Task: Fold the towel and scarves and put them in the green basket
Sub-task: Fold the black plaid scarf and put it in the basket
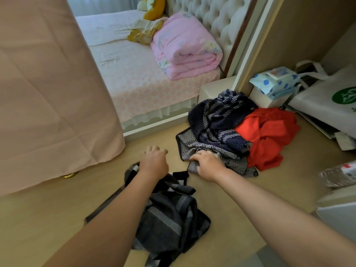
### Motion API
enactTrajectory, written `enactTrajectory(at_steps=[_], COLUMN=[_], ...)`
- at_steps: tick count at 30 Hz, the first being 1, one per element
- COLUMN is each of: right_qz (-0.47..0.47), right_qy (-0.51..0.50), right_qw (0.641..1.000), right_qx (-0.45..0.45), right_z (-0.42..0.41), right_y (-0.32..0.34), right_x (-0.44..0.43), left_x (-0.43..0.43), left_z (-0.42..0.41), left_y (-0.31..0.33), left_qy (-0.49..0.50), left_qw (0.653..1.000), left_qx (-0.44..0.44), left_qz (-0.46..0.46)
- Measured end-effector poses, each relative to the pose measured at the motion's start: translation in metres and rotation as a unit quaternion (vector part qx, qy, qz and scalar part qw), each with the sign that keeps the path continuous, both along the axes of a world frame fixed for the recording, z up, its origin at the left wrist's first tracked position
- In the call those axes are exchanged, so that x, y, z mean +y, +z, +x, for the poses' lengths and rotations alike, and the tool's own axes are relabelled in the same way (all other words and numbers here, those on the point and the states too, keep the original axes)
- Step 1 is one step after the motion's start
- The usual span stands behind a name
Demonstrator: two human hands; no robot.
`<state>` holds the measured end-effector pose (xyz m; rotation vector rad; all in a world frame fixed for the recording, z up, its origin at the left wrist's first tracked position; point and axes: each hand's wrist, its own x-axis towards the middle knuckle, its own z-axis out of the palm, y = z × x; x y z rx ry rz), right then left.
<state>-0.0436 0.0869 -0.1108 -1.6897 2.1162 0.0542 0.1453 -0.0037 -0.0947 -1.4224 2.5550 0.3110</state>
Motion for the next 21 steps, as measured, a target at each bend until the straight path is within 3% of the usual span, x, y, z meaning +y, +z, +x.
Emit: enactTrajectory(at_steps=[3,6,12,21], right_qz=[0.065,0.122,0.12,0.115], right_qy=[0.078,0.096,0.064,-0.009], right_qw=[0.987,0.973,0.97,0.977], right_qx=[0.122,0.172,0.201,0.177], right_z=[-0.026,-0.055,-0.118,-0.158], right_y=[-0.012,-0.031,-0.052,-0.05], right_x=[0.008,0.006,-0.014,-0.062], left_x=[0.005,0.007,-0.009,-0.038], left_z=[-0.044,-0.084,-0.137,-0.161], left_y=[-0.007,-0.02,-0.049,-0.062], left_qy=[-0.09,-0.126,-0.141,-0.113], left_qw=[0.996,0.989,0.976,0.985], left_qx=[0.015,0.005,-0.043,0.03], left_qz=[0.015,0.079,0.158,0.126])
